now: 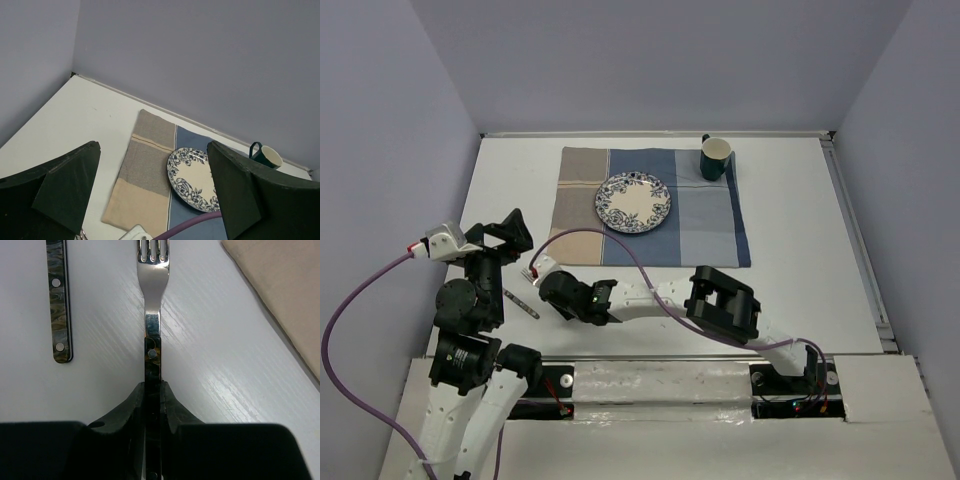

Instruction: Set the dinner table for one person

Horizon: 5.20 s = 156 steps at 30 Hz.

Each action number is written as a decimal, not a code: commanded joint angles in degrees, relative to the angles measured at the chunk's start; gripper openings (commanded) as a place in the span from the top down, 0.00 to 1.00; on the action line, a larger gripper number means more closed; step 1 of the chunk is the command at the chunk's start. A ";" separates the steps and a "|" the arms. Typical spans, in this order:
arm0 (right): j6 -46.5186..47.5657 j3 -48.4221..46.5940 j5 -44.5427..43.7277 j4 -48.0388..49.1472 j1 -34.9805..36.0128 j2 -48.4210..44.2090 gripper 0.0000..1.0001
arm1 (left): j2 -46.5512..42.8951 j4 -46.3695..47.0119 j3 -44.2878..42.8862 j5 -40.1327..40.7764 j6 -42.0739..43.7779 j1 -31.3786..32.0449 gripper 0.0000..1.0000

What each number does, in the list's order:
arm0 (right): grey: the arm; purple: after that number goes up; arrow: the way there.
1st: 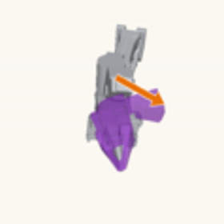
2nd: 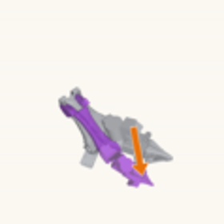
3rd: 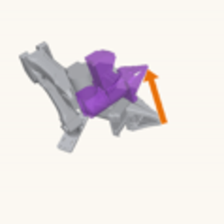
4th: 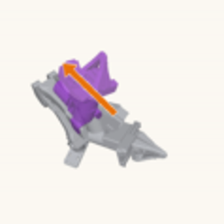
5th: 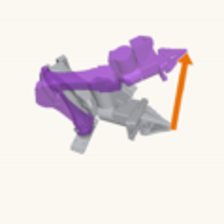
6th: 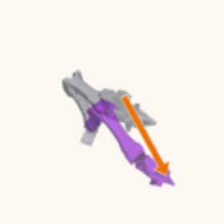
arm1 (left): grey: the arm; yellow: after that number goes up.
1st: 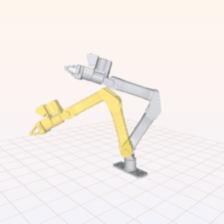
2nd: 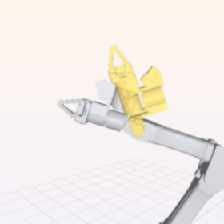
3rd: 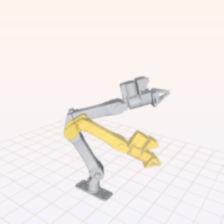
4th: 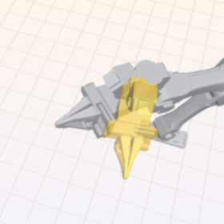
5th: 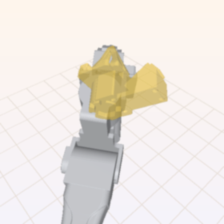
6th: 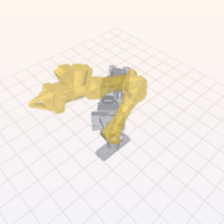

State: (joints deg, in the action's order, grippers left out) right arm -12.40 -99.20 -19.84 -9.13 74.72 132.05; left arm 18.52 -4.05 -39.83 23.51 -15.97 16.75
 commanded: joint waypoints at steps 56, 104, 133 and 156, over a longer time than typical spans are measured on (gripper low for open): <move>-14.91 3.60 -16.28 10.36 -17.23 -12.63 1.00 | -0.24 3.62 0.81 -6.27 -1.87 -0.67 0.01; -28.29 -36.60 -13.13 -0.81 -21.54 19.22 0.61 | -2.00 3.44 0.28 -4.35 -1.09 9.88 0.01; 9.06 -10.57 25.72 9.40 -3.18 3.73 0.34 | -1.56 6.60 0.02 3.65 2.43 -1.55 0.01; 10.83 -10.25 14.13 4.90 -0.45 7.97 0.92 | -2.44 7.04 0.37 -0.39 1.11 -3.39 0.01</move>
State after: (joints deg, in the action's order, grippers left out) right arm -1.50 -112.88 -2.66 -4.91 73.32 142.08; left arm 17.02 -0.67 -39.22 23.81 -14.50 13.74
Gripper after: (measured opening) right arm 0.179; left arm 0.989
